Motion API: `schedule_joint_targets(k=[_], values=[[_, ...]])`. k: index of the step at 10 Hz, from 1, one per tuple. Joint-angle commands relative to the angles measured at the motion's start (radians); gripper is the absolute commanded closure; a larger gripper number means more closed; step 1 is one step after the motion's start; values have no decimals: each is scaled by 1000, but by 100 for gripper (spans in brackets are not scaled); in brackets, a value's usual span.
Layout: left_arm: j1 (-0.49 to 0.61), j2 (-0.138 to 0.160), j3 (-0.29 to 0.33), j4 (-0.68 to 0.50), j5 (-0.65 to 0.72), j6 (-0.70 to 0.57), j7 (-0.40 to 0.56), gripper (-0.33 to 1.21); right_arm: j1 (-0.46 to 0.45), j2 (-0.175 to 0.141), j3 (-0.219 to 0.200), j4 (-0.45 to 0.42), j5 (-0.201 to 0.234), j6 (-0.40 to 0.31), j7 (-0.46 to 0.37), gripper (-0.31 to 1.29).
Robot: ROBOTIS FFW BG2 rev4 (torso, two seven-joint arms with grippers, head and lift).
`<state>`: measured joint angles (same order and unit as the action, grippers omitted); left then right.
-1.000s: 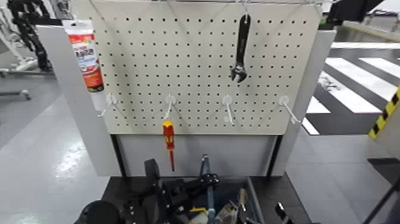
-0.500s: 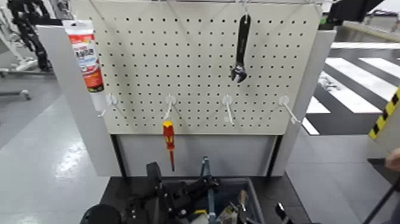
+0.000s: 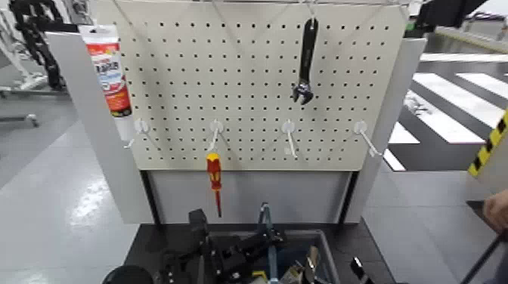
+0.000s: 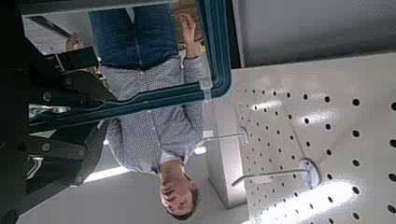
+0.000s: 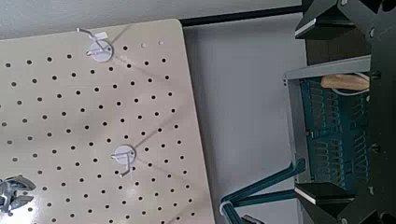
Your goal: Grasp the handle of the crate.
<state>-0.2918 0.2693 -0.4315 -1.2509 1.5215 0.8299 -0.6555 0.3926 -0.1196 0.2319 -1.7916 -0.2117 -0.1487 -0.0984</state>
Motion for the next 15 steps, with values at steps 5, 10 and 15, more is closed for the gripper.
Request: schedule_joint_targets(k=[5,10,15], values=[[97,21,62,-168,42,78,89,119,0,-2,-6,0,0,1,0,15],[126,24,56,-214,86,61,111,119,-6,-11,-3,0,0,4,5,15],[163,1,103,-243,97,61,123,119,-5,-3,-10,0,21,-5,6,15]])
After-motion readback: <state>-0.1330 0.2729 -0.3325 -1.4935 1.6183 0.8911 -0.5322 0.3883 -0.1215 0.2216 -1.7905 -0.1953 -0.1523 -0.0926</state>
